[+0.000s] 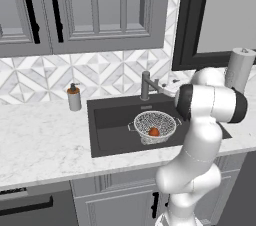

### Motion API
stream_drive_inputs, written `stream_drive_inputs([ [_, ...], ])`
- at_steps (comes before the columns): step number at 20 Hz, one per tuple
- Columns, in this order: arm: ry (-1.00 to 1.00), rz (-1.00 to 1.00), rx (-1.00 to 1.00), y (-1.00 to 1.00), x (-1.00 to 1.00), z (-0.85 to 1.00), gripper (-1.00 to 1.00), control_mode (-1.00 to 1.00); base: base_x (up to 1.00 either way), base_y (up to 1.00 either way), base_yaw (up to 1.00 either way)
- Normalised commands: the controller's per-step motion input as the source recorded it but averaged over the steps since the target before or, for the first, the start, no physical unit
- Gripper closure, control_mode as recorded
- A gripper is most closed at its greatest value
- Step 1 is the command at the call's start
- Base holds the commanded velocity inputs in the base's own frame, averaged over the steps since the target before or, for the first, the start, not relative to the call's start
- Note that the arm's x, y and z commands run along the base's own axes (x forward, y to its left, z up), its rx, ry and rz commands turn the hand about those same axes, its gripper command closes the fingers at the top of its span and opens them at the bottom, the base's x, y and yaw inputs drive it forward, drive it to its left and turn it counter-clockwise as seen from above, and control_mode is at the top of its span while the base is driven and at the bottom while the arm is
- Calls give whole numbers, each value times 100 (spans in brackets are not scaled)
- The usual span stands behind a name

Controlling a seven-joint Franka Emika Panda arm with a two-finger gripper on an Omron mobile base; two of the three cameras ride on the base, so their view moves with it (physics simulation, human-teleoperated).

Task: Put the colander in the sink, put the orange in the colander, and turn on the sink faucet and pour water over the colander.

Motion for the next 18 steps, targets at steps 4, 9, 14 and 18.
stream_drive_inputs([
  [4,0,0,0,0,17,-28,-100,-100,0,0,0],
  [9,-8,0,0,0,-18,-16,-100,-100,0,0,0],
  [14,-7,2,0,0,-13,-13,-100,-100,0,0,0],
  [18,0,2,0,0,33,-2,-100,-100,0,0,0],
])
